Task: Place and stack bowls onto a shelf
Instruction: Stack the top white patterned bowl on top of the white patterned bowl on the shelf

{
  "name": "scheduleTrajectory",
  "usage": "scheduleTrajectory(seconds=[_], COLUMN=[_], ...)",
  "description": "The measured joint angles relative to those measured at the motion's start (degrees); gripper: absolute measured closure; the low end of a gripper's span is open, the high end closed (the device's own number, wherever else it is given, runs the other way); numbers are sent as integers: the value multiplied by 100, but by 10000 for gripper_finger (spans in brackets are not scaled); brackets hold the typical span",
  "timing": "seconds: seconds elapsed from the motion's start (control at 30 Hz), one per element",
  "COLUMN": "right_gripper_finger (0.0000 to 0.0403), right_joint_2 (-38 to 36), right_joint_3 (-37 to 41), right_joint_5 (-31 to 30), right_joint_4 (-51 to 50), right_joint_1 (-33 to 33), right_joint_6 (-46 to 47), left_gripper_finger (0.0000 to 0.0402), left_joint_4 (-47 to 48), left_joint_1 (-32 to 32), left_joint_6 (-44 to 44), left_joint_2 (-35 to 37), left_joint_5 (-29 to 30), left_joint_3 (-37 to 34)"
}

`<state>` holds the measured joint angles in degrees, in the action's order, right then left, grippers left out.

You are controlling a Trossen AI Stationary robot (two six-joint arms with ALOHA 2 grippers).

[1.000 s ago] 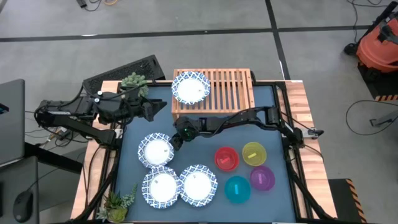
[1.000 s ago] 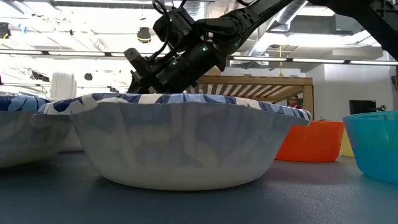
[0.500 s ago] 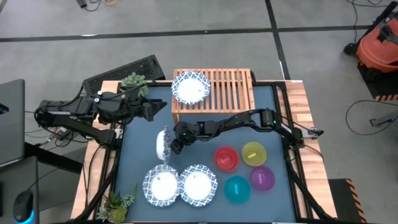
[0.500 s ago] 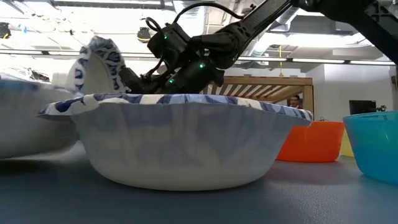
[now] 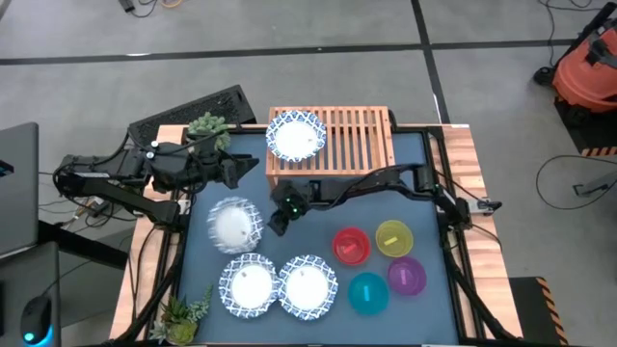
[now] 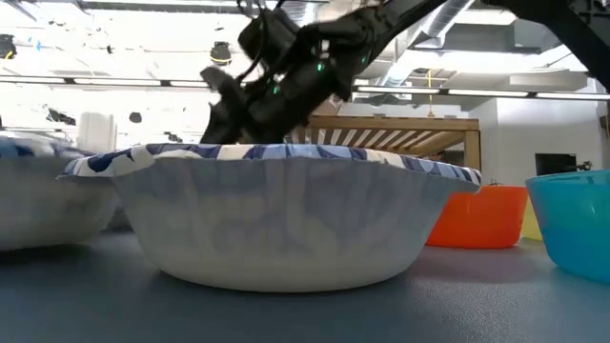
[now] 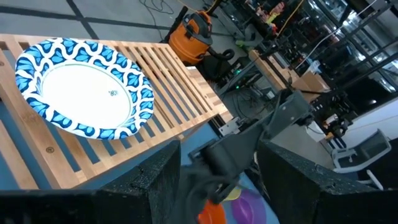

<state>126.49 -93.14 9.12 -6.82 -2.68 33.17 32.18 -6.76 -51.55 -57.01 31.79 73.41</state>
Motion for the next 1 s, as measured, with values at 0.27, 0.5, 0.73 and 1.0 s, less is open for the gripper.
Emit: scheduleTrajectory(seconds=[0.27, 0.5, 0.73, 1.0], right_gripper_finger=[149, 149, 149, 149], right_joint_2=[-156, 54, 320, 318], right_joint_3=[-2, -33, -649, -876], right_joint_5=[-390, -465, -996, -1246], right_joint_4=[190, 646, 378, 432], right_joint_1=[2, 7, 348, 558], right_joint_6=[-9, -147, -3247, -5902], left_gripper_finger=[200, 200, 200, 200], left_joint_4=[2, 13, 34, 62], left_joint_1=[0, 0, 0, 2], left_joint_6=[75, 138, 282, 391], left_joint_2=[0, 0, 2, 2], left_joint_5=[2, 2, 4, -139], left_joint_3=[0, 0, 0, 0])
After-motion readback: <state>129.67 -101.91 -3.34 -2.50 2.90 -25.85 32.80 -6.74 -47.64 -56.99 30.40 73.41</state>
